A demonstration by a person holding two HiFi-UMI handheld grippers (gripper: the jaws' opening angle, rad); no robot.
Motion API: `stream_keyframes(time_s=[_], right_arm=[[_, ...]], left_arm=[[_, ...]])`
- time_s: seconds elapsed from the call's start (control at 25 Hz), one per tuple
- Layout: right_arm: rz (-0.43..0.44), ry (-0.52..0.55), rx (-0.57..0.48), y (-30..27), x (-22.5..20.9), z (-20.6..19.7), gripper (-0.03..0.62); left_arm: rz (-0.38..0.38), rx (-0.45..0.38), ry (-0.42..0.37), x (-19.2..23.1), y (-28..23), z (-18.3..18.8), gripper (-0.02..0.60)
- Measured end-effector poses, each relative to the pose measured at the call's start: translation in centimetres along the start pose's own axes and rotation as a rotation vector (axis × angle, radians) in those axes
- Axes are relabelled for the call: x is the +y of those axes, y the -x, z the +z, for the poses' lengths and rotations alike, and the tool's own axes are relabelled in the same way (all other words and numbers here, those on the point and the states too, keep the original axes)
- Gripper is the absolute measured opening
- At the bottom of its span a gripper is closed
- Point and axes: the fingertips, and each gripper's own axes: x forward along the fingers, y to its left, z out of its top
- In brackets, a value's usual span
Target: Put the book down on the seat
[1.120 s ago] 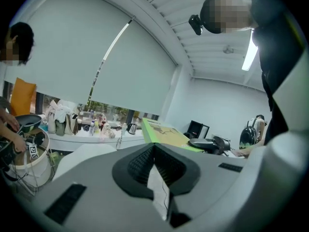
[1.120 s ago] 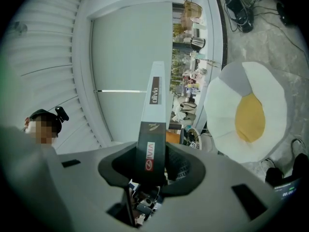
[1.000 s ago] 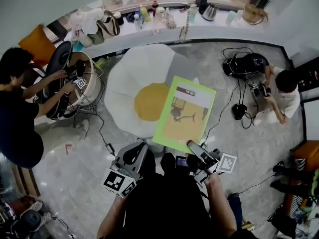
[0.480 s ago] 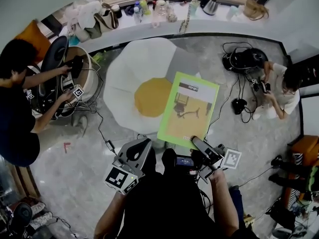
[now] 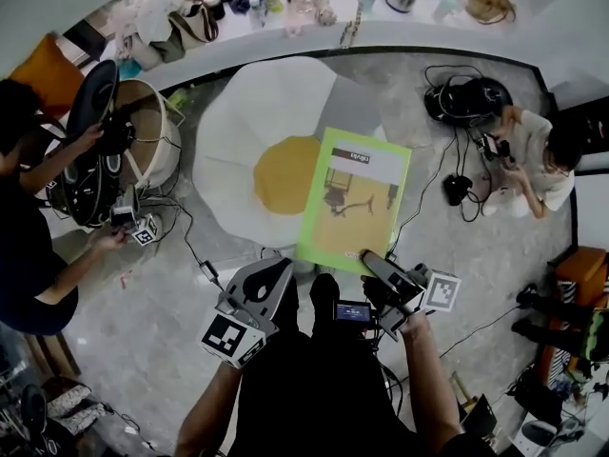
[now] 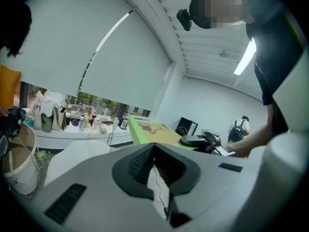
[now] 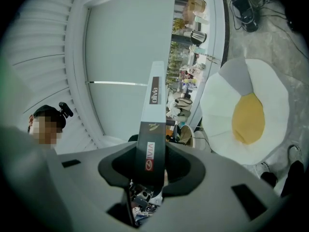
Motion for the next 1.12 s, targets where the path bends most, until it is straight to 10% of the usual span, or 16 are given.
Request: stream_keyframes(time_s=[1.12], right_arm=[[-0.116, -0.062, 0.047, -1.6, -14.8, 1.0, 0.147]], left_arm=[[-0.007, 0.052, 0.076, 5.9, -6.5, -6.9, 0.012]])
